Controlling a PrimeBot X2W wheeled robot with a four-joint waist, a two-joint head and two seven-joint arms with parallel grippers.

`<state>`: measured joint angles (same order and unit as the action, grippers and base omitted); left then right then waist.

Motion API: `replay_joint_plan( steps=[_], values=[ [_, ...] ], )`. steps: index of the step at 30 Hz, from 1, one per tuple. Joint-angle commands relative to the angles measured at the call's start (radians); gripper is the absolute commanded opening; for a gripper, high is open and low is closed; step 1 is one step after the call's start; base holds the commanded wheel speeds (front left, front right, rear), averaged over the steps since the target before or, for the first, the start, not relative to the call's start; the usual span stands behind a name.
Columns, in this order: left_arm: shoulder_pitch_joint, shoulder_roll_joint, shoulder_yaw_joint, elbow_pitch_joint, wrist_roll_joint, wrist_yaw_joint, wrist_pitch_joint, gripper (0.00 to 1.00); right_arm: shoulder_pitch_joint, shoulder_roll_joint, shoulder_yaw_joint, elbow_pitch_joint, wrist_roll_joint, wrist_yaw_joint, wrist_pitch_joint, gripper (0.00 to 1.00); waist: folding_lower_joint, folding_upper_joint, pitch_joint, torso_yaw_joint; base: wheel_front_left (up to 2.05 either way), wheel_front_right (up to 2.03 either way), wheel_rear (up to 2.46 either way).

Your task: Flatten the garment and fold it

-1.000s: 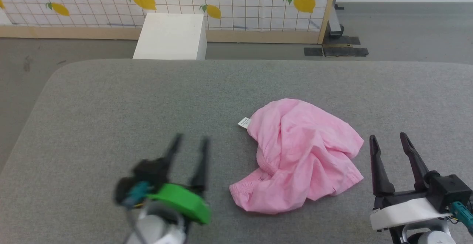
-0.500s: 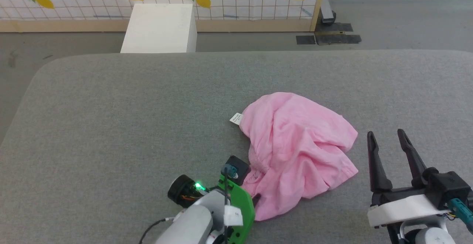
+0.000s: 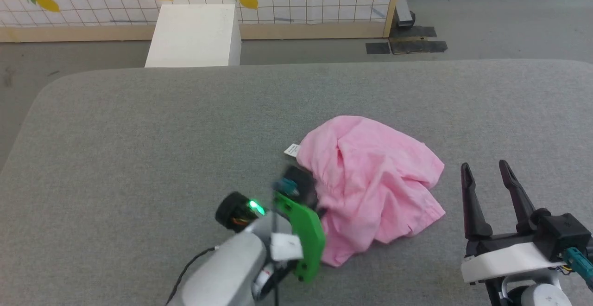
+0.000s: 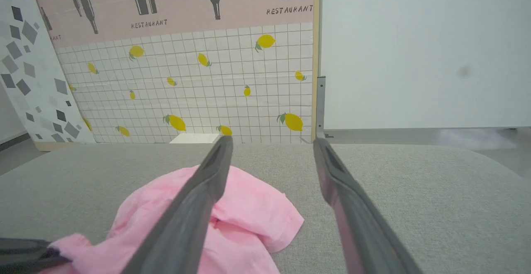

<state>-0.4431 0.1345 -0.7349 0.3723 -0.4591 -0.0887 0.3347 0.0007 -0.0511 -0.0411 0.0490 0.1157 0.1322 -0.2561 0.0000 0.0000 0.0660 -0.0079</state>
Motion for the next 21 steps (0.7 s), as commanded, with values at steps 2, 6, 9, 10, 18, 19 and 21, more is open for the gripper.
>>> replay_joint_plan(
  steps=[2, 6, 9, 10, 18, 19, 21],
  values=[
    [0.024, 0.002, 0.075, -0.039, -0.05, 0.048, -0.075, 0.0, -0.004, 0.001, 0.0, 0.001, -0.002, -0.002, -0.006, 1.0, 0.0, 0.0, -0.005, 0.008, 0.0, 0.0, 0.0],
    [0.082, 0.03, 0.209, -0.079, -0.094, 0.16, -0.171, 0.0, 0.0, 0.001, 0.004, 0.0, -0.005, -0.002, -0.006, 1.0, 0.0, 0.0, -0.009, 0.023, 0.0, 0.0, 0.0],
    [0.14, 0.058, 0.301, -0.088, -0.125, 0.245, -0.206, 0.0, 0.0, 0.001, 0.009, 0.001, -0.007, -0.002, -0.006, 1.0, 0.0, 0.0, -0.009, 0.032, 0.0, 0.0, 0.0],
    [0.162, 0.069, 0.331, -0.087, -0.133, 0.275, -0.215, 0.0, 0.0, 0.001, 0.009, 0.002, -0.007, -0.002, -0.006, 1.0, 0.0, 0.0, -0.01, 0.036, 0.0, 0.0, 0.0],
    [0.303, 0.121, 0.418, -0.038, -0.183, 0.389, -0.158, 0.59, 0.003, 0.001, 0.018, 0.008, -0.009, -0.002, -0.006, 1.0, 0.0, 0.0, -0.011, 0.059, 0.0, 0.0, 0.0],
    [0.313, 0.121, 0.415, -0.041, -0.193, 0.381, -0.146, 1.0, 0.003, 0.001, 0.018, 0.008, -0.01, -0.002, -0.006, 1.0, 0.0, 0.0, -0.011, 0.061, 0.0, 0.0, 0.0],
    [0.331, 0.115, 0.413, -0.062, -0.209, 0.363, -0.146, 1.0, 0.003, 0.001, 0.018, 0.009, -0.011, -0.002, -0.006, 1.0, 0.0, 0.0, -0.011, 0.065, 0.0, 0.0, 0.0]
  ],
)
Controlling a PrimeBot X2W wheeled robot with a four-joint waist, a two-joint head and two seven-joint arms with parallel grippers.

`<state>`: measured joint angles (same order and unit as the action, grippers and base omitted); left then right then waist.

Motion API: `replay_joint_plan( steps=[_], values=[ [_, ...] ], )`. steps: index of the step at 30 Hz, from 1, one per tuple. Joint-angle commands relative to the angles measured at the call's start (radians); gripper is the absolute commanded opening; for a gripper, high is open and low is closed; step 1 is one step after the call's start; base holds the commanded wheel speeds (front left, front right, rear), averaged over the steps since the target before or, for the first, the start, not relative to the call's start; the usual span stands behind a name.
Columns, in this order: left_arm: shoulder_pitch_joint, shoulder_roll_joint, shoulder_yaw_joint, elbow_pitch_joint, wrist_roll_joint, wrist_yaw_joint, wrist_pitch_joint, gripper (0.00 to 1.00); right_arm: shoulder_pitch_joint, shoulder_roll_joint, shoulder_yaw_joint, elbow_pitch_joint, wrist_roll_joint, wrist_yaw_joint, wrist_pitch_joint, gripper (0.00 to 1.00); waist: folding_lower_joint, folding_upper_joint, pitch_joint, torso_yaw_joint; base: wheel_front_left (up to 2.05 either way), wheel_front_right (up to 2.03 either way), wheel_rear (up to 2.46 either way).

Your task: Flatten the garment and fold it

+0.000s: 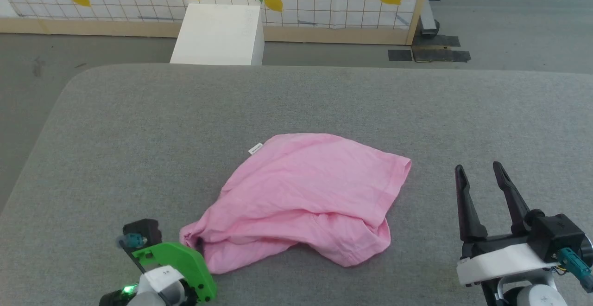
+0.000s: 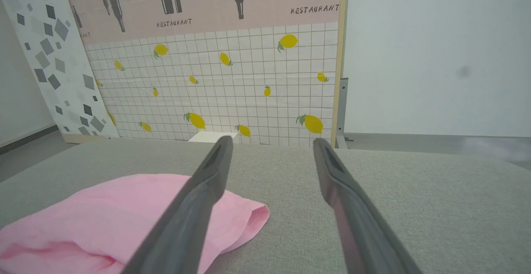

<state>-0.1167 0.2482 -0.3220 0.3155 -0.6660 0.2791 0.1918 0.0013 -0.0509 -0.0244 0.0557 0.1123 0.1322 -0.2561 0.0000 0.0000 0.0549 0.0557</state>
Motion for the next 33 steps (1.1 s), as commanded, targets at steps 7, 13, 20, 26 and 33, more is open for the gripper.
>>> replay_joint_plan(
  steps=[7, 13, 20, 26, 33],
  values=[
    [0.032, 0.001, 0.036, -0.13, 0.023, -0.085, -0.261, 1.0, -0.002, 0.001, -0.001, 0.001, -0.011, -0.002, -0.006, 1.0, 0.0, 0.0, -0.003, 0.011, 0.0, 0.0, 0.0],
    [0.028, -0.029, 0.054, -0.204, 0.106, -0.121, -0.444, 1.0, -0.001, 0.001, 0.024, -0.003, -0.021, -0.002, -0.006, 1.0, 0.0, 0.0, 0.0, 0.02, 0.0, 0.0, 0.0],
    [0.028, -0.126, 0.148, -0.28, 0.249, -0.178, -0.453, 1.0, -0.034, 0.001, 0.231, 0.034, -0.04, -0.002, 0.152, 1.0, 0.0, 0.0, 0.029, 0.024, 0.0, 0.0, 0.0],
    [0.026, -0.176, 0.202, -0.307, 0.341, -0.231, -0.453, 1.0, -0.08, -0.01, 0.383, 0.1, -0.038, -0.002, 0.358, 1.0, 0.0, 0.0, 0.061, 0.044, 0.0, 0.0, 0.0],
    [0.01, -0.195, 0.232, -0.313, 0.384, -0.273, -0.453, 1.0, -0.134, -0.039, 0.453, 0.167, -0.033, -0.002, 0.595, 1.0, 0.0, 0.0, 0.097, 0.068, 0.0, 0.0, 0.0]
  ],
)
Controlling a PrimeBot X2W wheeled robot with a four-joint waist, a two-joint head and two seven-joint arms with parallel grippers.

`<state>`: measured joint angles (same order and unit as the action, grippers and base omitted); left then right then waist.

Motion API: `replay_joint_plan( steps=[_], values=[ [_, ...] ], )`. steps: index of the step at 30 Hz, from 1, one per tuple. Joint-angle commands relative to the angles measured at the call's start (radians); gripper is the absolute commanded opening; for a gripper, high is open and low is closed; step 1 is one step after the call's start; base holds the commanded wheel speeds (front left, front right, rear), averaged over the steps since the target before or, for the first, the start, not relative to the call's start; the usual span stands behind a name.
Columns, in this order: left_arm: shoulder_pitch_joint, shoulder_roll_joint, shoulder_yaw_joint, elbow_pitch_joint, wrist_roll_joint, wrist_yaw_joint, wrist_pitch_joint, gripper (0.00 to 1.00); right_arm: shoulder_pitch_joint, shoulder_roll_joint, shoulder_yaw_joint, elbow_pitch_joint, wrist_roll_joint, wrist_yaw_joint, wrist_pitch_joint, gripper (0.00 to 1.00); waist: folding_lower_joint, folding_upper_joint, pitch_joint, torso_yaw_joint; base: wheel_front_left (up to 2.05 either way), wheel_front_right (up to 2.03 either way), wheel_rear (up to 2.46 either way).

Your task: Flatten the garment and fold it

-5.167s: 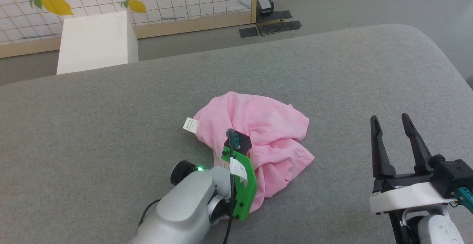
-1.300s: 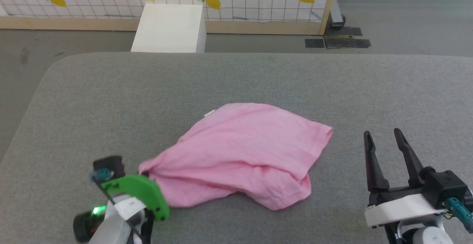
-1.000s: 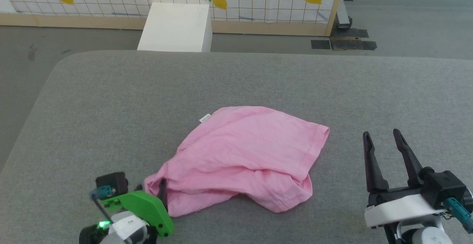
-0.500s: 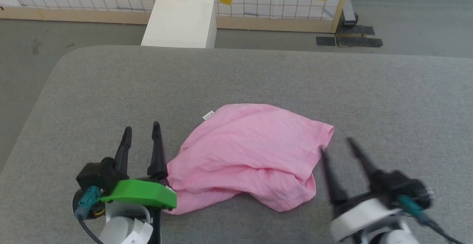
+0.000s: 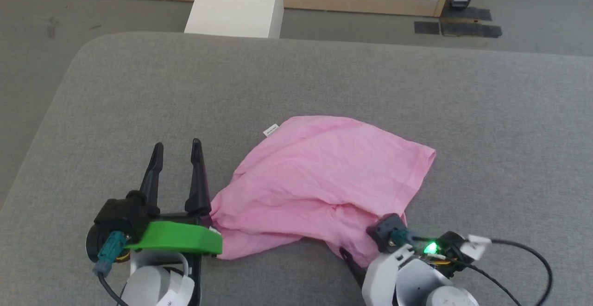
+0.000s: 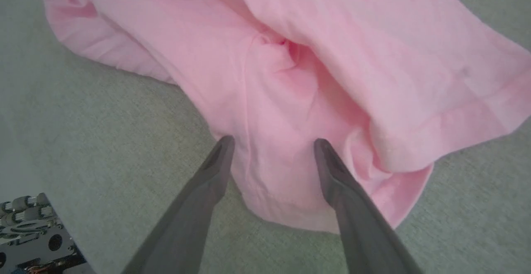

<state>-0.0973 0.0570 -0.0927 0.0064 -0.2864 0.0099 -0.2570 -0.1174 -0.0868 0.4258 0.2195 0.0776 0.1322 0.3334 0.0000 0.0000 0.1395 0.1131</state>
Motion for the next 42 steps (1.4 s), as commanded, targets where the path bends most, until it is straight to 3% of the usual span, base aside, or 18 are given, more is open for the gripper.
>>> replay_joint_plan(
  steps=[1, 5, 6, 8, 14, 22, 26, 31, 32, 33, 38, 42],
  values=[
    [-0.01, -0.005, 0.006, -0.003, 0.005, -0.007, -0.005, 1.0, -0.023, -0.008, 0.012, 0.008, 0.002, -0.002, 0.04, 1.0, 0.0, 0.0, 0.017, 0.014, 0.0, 0.0, 0.0],
    [-0.013, -0.006, 0.003, 0.002, -0.009, -0.004, -0.005, 1.0, -0.031, -0.021, 0.019, 0.019, 0.015, -0.002, 0.166, 1.0, 0.0, 0.0, 0.03, 0.022, 0.0, 0.0, 0.0],
    [-0.013, -0.006, 0.002, 0.002, -0.015, -0.001, -0.005, 1.0, -0.03, -0.021, 0.013, 0.016, 0.018, -0.002, 0.186, 0.45, 0.0, 0.0, 0.032, 0.023, 0.0, 0.0, 0.0],
    [-0.012, -0.006, -0.001, 0.004, -0.024, 0.006, -0.005, 1.0, -0.024, -0.023, 0.0, 0.003, 0.019, -0.002, 0.217, 0.0, 0.0, 0.0, 0.034, 0.023, 0.0, 0.0, 0.0],
    [-0.008, -0.007, 0.001, 0.014, -0.031, 0.015, -0.005, 1.0, 0.026, -0.016, -0.121, -0.054, 0.017, -0.002, 0.222, 0.0, 0.0, 0.0, 0.02, 0.011, 0.0, 0.0, 0.0],
    [0.014, -0.007, 0.004, 0.038, -0.024, 0.011, -0.005, 1.0, 0.202, 0.025, -0.487, -0.198, -0.055, -0.002, 0.22, 0.0, 0.0, 0.0, -0.027, -0.028, 0.0, 0.0, 0.0],
    [0.024, -0.007, 0.002, 0.053, -0.018, 0.004, -0.005, 1.0, 0.26, 0.034, -0.622, -0.245, -0.082, -0.002, 0.231, 0.0, 0.0, 0.0, -0.047, -0.054, 0.0, 0.0, 0.0],
    [0.031, -0.007, -0.005, 0.073, -0.016, -0.005, -0.005, 1.0, 0.286, 0.036, -0.71, -0.246, -0.041, -0.002, 0.231, 0.0, 0.0, 0.0, -0.068, -0.082, 0.0, 0.0, 0.0],
    [0.033, -0.007, -0.008, 0.079, -0.014, -0.008, -0.005, 1.0, 0.286, 0.036, -0.717, -0.247, -0.029, -0.002, 0.209, 0.37, 0.0, 0.0, -0.072, -0.088, 0.0, 0.0, 0.0],
    [0.033, -0.007, -0.011, 0.084, -0.014, -0.01, -0.005, 1.0, 0.285, 0.036, -0.719, -0.247, -0.014, -0.002, 0.189, 1.0, 0.0, 0.0, -0.075, -0.092, 0.0, 0.0, 0.0],
    [0.032, -0.007, -0.045, 0.12, -0.028, -0.023, -0.005, 1.0, 0.257, 0.036, -0.703, -0.251, 0.026, -0.002, -0.019, 1.0, 0.0, 0.0, -0.089, -0.106, 0.0, 0.0, 0.0],
    [0.011, -0.007, -0.129, 0.173, -0.075, -0.036, -0.005, 1.0, 0.221, 0.036, -0.667, -0.252, 0.026, -0.002, -0.191, 1.0, 0.0, 0.0, -0.094, -0.108, 0.0, 0.0, 0.0]
  ],
)
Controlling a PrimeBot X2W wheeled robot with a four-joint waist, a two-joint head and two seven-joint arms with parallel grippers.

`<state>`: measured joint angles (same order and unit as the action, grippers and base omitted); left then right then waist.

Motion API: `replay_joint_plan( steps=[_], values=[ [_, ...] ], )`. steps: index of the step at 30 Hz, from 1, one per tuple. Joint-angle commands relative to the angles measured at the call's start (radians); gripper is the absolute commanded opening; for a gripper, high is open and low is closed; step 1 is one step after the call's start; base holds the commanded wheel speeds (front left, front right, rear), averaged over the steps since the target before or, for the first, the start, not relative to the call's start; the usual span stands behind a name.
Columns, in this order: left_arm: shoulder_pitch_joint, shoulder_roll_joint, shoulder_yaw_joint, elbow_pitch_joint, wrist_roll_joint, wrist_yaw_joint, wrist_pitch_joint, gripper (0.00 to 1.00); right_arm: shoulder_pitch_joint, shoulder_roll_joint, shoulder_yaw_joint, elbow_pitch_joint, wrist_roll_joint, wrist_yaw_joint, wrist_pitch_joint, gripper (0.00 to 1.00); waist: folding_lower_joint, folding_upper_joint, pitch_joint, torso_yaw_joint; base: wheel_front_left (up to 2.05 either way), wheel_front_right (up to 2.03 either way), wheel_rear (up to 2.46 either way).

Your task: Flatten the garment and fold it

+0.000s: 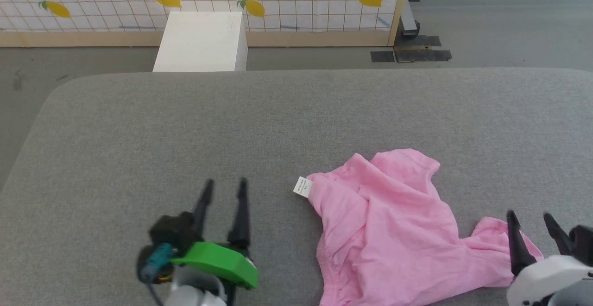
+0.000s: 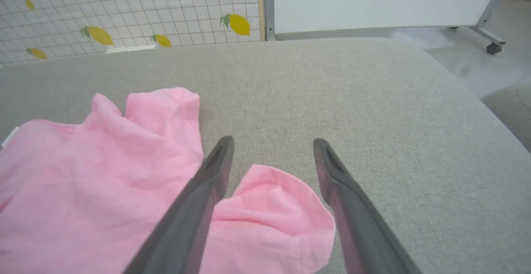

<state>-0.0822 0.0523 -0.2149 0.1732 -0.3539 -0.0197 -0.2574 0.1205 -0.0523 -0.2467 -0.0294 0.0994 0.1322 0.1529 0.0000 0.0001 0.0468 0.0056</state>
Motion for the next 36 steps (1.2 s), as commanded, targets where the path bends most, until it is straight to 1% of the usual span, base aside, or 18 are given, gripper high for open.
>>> replay_joint_plan(
  steps=[1, 3, 6, 9, 11, 15, 19, 20, 22, 23, 24, 25, 27, 29, 32, 33, 36],
  values=[
    [-0.012, -0.002, -0.035, 0.026, -0.021, -0.008, -0.004, 1.0, -0.021, 0.002, 0.013, -0.001, 0.008, -0.002, -0.036, 1.0, 0.0, -0.0001, -0.001, -0.001, 0.0, 0.0, 0.0],
    [-0.04, -0.002, -0.106, 0.074, -0.06, -0.01, 0.006, 1.0, -0.031, 0.002, 0.034, 0.0, 0.009, -0.002, -0.082, 1.0, 0.0, -0.0001, 0.003, 0.001, 0.0, 0.0, 0.0],
    [-0.105, -0.002, -0.219, 0.138, -0.132, -0.009, 0.059, 1.0, -0.046, 0.002, 0.057, 0.007, 0.01, -0.002, -0.126, 1.0, 0.0, -0.0001, 0.016, 0.002, 0.0, 0.0, 0.0],
    [-0.171, -0.002, -0.318, 0.186, -0.206, -0.001, 0.124, 1.0, -0.062, 0.002, 0.068, 0.018, 0.01, -0.002, -0.142, 1.0, 0.0, -0.0001, 0.031, -0.001, 0.0, 0.0, 0.0],
    [-0.214, -0.002, -0.377, 0.222, -0.244, 0.013, 0.18, 1.0, -0.073, 0.002, 0.079, 0.024, 0.012, -0.002, -0.147, 1.0, 0.0, -0.0001, 0.042, -0.005, 0.0, 0.0, 0.0],
    [-0.285, -0.002, -0.468, 0.3, -0.307, 0.058, 0.309, 1.0, -0.091, 0.002, 0.098, 0.038, 0.016, -0.002, -0.157, 1.0, 0.0, -0.0001, 0.058, -0.017, 0.0, 0.0, 0.0],
    [-0.334, -0.002, -0.546, 0.374, -0.349, 0.103, 0.468, 1.0, -0.096, 0.002, 0.106, 0.046, 0.02, -0.002, -0.163, 1.0, 0.0, -0.0001, 0.067, -0.027, 0.0, 0.0, 0.0],
    [-0.341, -0.002, -0.563, 0.388, -0.353, 0.106, 0.505, 1.0, -0.096, 0.002, 0.107, 0.047, 0.02, -0.002, -0.164, 1.0, 0.0, -0.0001, 0.067, -0.029, 0.0, 0.0, 0.0],
    [-0.35, -0.002, -0.593, 0.409, -0.376, 0.098, 0.586, 1.0, -0.098, 0.002, 0.109, 0.051, 0.023, -0.002, -0.166, 1.0, 0.0, -0.0001, 0.069, -0.032, 0.0, 0.0, 0.0],
    [-0.356, -0.002, -0.606, 0.414, -0.383, 0.092, 0.617, 0.95, -0.099, 0.002, 0.109, 0.054, 0.025, -0.002, -0.168, 1.0, 0.0, -0.0001, 0.07, -0.034, 0.0, 0.0, 0.0],
    [-0.362, -0.002, -0.613, 0.416, -0.382, 0.09, 0.63, 0.45, -0.1, 0.002, 0.11, 0.056, 0.026, -0.002, -0.17, 1.0, 0.0, -0.0001, 0.07, -0.034, 0.0, 0.0, 0.0],
    [-0.37, 0.0, -0.617, 0.417, -0.378, 0.088, 0.634, 0.0, -0.101, 0.002, 0.111, 0.059, 0.028, -0.002, -0.171, 1.0, 0.0, -0.0001, 0.07, -0.035, 0.0, 0.0, 0.0],
    [-0.386, 0.011, -0.609, 0.413, -0.362, 0.1, 0.604, 0.0, -0.102, 0.002, 0.111, 0.062, 0.034, -0.002, -0.176, 1.0, 0.0, -0.0001, 0.071, -0.033, 0.0, 0.0, 0.0],
    [-0.402, 0.025, -0.585, 0.404, -0.343, 0.126, 0.537, 0.0, -0.103, 0.002, 0.112, 0.064, 0.036, -0.002, -0.178, 1.0, 0.0, -0.0001, 0.071, -0.029, 0.0, 0.0, 0.0],
    [-0.43, 0.059, -0.526, 0.385, -0.308, 0.188, 0.398, 0.0, -0.106, 0.002, 0.113, 0.065, 0.041, -0.002, -0.182, 1.0, 0.0, -0.0001, 0.072, -0.024, 0.0, 0.0, 0.0],
    [-0.439, 0.074, -0.498, 0.375, -0.296, 0.214, 0.342, 0.0, -0.108, 0.002, 0.113, 0.066, 0.041, -0.002, -0.183, 1.0, 0.0, -0.0001, 0.072, -0.02, 0.0, 0.0, 0.0],
    [-0.46, 0.12, -0.429, 0.35, -0.272, 0.272, 0.212, 0.0, -0.109, 0.002, 0.112, 0.069, 0.04, -0.002, -0.185, 1.0, 0.0, -0.0001, 0.07, -0.011, 0.0, 0.0, 0.0]
  ],
)
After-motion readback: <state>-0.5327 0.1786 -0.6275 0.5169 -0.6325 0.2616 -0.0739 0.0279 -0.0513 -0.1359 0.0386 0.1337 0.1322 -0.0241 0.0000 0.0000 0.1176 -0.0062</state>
